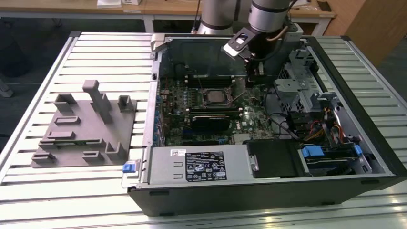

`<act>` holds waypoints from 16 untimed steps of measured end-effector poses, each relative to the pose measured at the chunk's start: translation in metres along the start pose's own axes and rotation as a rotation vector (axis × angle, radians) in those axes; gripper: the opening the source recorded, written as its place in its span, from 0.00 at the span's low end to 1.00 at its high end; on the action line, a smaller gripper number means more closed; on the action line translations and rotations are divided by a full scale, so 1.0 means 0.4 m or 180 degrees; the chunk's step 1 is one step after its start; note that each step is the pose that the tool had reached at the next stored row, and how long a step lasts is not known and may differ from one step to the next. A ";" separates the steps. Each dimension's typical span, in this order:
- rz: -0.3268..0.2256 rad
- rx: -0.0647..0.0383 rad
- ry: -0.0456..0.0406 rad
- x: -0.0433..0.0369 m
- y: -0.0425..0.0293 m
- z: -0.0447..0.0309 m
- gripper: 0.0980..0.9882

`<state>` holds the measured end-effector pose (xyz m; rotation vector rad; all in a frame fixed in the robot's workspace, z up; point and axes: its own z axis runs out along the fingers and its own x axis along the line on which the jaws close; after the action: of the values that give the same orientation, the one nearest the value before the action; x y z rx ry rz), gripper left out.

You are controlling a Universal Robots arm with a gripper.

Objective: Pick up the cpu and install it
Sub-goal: 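Close the cpu cover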

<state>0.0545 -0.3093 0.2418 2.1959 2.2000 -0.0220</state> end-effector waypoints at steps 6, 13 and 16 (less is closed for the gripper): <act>-0.0001 0.0000 0.0000 0.000 -0.010 0.000 0.01; 0.0000 0.0000 0.0000 0.000 -0.016 0.000 0.01; 0.0000 0.0000 0.0000 0.000 -0.019 0.000 0.01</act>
<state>0.0467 -0.3093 0.2418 2.1957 2.2001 -0.0220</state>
